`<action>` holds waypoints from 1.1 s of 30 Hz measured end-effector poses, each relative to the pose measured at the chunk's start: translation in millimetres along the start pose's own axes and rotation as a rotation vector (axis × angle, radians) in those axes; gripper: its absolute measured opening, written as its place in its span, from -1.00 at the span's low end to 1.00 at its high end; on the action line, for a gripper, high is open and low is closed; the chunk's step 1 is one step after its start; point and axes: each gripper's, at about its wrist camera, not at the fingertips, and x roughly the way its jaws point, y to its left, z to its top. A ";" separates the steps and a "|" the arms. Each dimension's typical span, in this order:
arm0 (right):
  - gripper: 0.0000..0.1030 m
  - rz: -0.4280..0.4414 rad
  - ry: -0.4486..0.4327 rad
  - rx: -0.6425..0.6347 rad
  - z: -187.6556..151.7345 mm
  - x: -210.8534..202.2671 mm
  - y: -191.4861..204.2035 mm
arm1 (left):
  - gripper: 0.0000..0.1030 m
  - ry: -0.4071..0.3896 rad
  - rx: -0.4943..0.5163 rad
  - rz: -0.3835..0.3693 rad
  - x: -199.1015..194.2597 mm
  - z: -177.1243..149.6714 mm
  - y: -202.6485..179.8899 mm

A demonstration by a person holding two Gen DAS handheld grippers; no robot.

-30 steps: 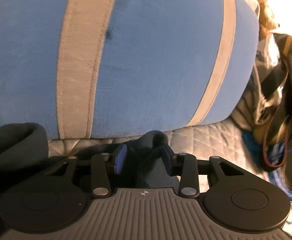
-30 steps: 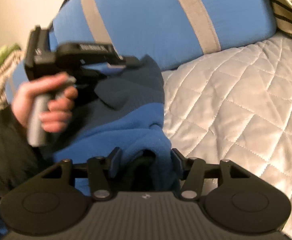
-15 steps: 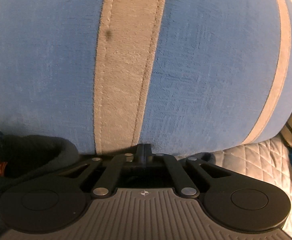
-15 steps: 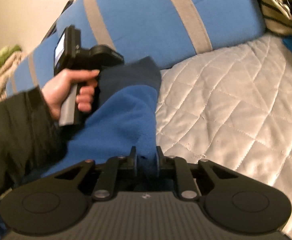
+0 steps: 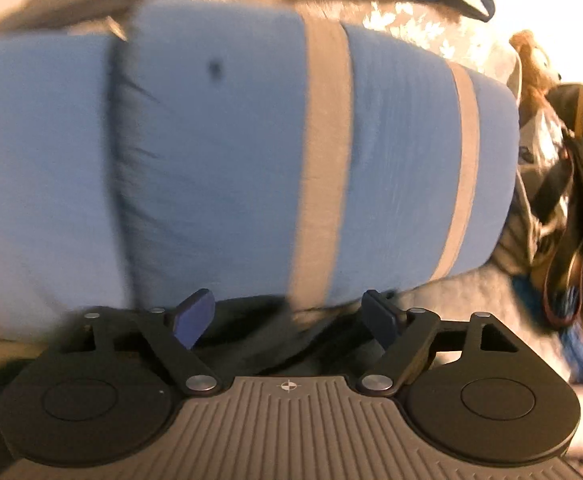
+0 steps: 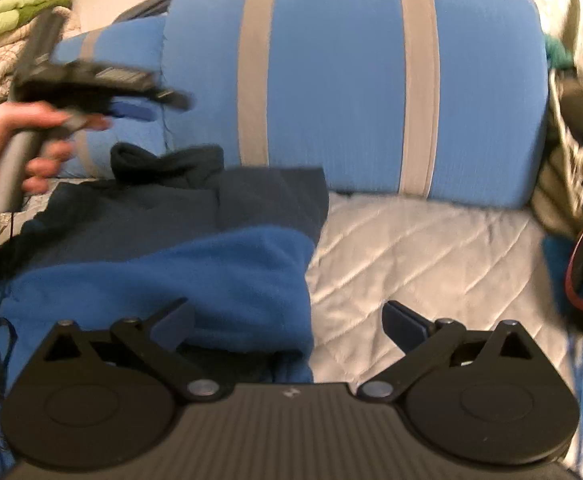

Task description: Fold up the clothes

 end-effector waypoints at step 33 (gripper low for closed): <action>0.97 0.244 -0.036 -0.401 158.6 78.4 280.6 | 0.59 -0.099 -0.443 0.059 -176.8 -158.5 213.9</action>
